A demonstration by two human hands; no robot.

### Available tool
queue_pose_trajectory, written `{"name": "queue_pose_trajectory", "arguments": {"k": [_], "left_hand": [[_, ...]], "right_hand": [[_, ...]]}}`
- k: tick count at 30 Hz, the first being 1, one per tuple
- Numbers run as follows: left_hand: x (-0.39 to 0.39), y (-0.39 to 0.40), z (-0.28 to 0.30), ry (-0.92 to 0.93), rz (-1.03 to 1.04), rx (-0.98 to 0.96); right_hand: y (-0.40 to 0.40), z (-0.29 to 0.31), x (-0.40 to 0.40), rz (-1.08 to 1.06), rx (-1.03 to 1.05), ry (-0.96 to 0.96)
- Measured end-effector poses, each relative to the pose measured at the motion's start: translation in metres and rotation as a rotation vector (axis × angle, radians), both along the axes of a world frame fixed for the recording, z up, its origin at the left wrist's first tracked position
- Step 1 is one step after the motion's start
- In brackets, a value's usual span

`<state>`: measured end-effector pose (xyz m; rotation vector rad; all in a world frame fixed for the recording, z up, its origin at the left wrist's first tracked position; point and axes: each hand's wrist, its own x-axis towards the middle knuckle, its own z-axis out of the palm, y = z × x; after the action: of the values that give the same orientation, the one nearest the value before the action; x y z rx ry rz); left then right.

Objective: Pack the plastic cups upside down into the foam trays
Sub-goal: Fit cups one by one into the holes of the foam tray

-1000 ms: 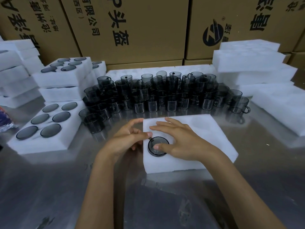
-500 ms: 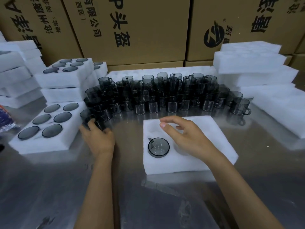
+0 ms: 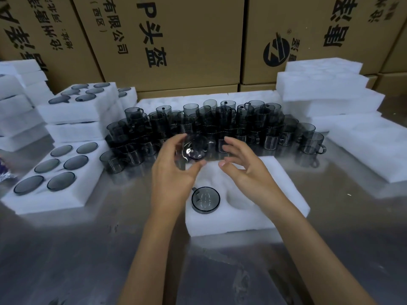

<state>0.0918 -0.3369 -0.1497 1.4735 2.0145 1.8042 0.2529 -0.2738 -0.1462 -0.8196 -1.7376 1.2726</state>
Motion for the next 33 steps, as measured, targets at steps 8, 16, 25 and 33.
{"name": "queue_pose_trajectory", "arguments": {"k": [8,16,25,33], "left_hand": [[0.021,-0.002,0.003,0.058,-0.2,-0.025],[0.015,-0.003,0.003,-0.021,-0.249,0.056],[0.014,-0.003,0.004,-0.077,-0.28,0.054],[0.001,0.001,-0.001,-0.405,-0.29,0.003]], "right_hand": [[0.002,0.004,0.006,-0.111,0.046,0.109],[0.003,0.002,0.005,-0.11,0.192,0.002],[0.005,-0.003,0.004,-0.085,0.153,0.009],[-0.001,-0.006,0.001,0.008,0.171,-0.178]]}}
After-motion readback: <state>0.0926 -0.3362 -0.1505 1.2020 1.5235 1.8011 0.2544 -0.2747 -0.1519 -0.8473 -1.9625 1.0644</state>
